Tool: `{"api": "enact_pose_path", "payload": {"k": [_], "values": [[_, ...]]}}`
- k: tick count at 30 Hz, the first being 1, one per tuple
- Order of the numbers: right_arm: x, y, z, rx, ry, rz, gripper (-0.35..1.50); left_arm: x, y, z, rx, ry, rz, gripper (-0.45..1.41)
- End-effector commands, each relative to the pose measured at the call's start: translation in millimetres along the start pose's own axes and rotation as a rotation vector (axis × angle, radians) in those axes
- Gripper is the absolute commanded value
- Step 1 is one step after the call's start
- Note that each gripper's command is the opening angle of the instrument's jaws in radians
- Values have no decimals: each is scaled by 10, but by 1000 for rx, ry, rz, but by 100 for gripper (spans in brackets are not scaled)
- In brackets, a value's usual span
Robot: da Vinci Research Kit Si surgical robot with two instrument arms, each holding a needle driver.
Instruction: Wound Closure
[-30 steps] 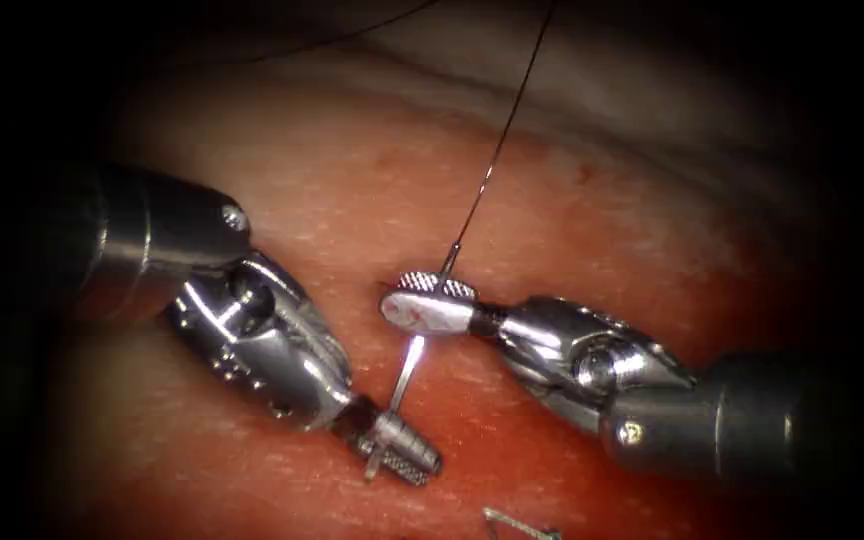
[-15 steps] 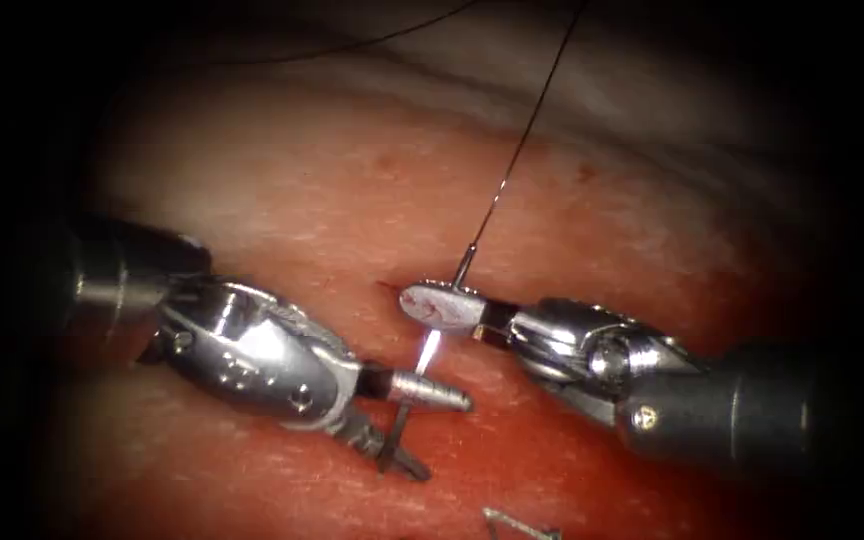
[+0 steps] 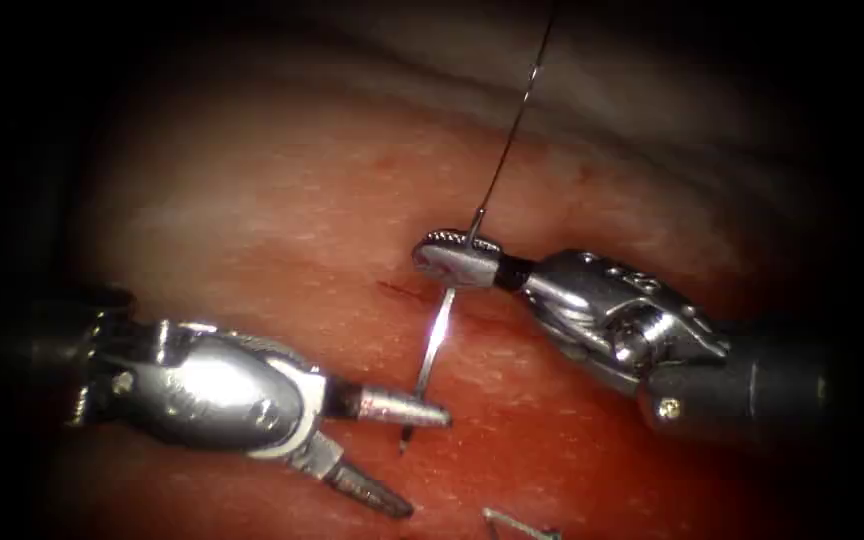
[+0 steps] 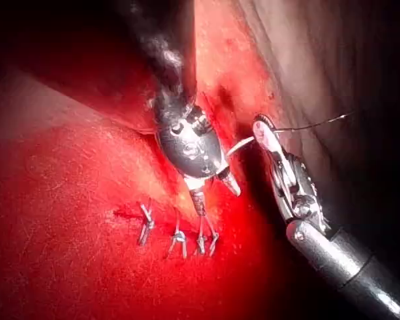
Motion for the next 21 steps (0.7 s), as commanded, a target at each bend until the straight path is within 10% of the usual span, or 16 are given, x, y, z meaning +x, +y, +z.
{"api": "enact_pose_path", "payload": {"k": [1,14,17,21], "values": [[5,5,5,-6,21,-38,-35,-6,4,6,-3,1,-8,78],[31,45,-8,-11,185,-539,-35,-38,-42,-3,210,-175,-192,70],[36,54,4,0,204,-701,-35,-67,-61,-5,241,-257,-272,0],[22,64,18,16,256,-803,-35,-107,-72,-8,285,-331,-347,-26]]}}
